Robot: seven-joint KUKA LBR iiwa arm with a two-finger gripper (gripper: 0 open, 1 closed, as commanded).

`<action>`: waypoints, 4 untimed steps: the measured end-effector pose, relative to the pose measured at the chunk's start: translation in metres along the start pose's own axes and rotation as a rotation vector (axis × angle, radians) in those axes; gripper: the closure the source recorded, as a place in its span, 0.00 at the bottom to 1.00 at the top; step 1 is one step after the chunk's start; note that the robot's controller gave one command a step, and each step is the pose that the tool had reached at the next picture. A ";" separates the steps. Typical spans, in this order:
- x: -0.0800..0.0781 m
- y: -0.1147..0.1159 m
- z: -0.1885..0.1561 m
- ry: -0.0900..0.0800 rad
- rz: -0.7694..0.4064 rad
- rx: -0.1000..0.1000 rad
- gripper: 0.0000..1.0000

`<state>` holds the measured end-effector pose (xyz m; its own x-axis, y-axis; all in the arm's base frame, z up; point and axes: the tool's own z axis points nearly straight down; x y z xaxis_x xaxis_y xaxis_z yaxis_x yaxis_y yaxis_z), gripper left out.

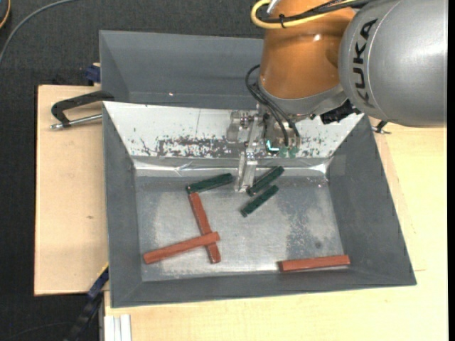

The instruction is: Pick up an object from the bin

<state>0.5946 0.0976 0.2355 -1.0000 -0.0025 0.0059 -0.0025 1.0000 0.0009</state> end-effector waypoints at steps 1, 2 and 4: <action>-0.009 -0.049 0.168 -0.006 -0.034 0.000 0.00; 0.004 -0.126 0.164 -0.006 -0.259 0.004 0.00; 0.035 -0.111 0.022 -0.017 -0.613 0.005 1.00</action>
Offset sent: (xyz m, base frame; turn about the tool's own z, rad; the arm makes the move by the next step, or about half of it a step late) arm 0.0076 -0.0488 -0.1655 -0.0366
